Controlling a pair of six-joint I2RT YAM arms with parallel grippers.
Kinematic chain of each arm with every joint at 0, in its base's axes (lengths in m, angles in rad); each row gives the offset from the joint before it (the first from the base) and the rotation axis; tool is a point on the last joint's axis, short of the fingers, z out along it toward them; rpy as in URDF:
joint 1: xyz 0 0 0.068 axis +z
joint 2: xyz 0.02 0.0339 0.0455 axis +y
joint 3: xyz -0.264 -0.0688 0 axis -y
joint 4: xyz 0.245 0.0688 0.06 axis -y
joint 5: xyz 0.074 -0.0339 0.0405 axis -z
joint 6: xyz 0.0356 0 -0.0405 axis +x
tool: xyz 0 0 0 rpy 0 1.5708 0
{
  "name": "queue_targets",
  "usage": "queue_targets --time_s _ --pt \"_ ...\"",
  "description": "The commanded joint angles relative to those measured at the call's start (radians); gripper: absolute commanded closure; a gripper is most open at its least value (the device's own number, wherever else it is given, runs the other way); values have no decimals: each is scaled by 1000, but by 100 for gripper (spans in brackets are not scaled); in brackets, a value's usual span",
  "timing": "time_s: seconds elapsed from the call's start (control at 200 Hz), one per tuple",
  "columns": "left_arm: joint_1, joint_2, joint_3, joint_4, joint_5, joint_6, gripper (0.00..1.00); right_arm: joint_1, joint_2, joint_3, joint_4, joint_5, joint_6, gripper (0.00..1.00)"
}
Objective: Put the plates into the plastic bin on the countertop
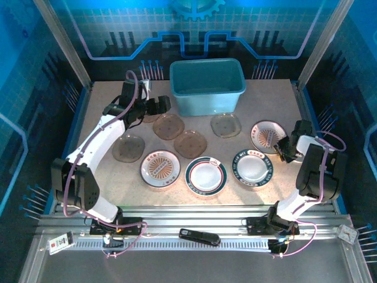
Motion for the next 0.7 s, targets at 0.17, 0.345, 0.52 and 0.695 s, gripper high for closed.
queue_targets --time_s 0.17,0.345,0.52,0.695 --pt "-11 4 42 -45 -26 6 1 13 43 1 127 12 -1 76" --pt "-13 4 45 -48 -24 6 1 14 28 -21 146 20 12 79" --pt "-14 6 47 -49 -23 3 1 14 20 -39 174 8 28 83" --pt "-17 9 50 -50 -23 0 1 15 0 -55 178 13 34 86"
